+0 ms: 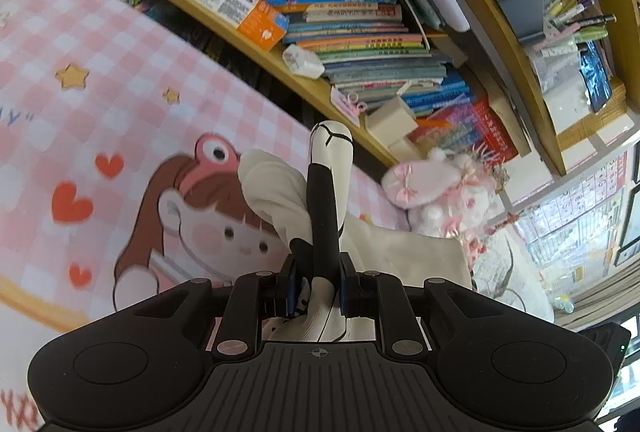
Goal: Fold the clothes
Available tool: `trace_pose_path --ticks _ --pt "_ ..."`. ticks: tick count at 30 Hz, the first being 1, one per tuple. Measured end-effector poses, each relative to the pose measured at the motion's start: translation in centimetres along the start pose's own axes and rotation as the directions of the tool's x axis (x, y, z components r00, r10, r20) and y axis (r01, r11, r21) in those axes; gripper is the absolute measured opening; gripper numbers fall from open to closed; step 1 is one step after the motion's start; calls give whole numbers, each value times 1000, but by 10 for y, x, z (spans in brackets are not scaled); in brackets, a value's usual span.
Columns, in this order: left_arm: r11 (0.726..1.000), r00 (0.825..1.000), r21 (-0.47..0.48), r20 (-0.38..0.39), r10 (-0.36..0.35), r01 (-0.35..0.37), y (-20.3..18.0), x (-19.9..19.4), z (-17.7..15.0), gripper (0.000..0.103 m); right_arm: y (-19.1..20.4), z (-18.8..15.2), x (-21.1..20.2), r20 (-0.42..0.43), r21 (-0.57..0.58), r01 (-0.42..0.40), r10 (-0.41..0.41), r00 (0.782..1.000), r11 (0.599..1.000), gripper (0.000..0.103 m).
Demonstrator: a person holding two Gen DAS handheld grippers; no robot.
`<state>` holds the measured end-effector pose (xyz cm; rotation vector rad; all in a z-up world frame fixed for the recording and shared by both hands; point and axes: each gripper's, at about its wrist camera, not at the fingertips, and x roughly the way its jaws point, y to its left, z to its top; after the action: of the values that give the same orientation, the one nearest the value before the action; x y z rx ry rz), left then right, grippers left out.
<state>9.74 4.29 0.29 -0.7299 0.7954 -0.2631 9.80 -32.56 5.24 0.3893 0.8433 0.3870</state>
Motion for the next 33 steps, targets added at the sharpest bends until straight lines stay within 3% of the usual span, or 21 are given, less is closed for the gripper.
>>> trace_pose_path --ticks 18,33 --pt "1000 999 13 42 -2 1 20 43 69 17 8 59 72 40 -32 -14 15 999 999 17" --pt "1000 998 20 66 -25 24 32 69 103 17 10 87 109 71 -53 -17 20 997 998 17"
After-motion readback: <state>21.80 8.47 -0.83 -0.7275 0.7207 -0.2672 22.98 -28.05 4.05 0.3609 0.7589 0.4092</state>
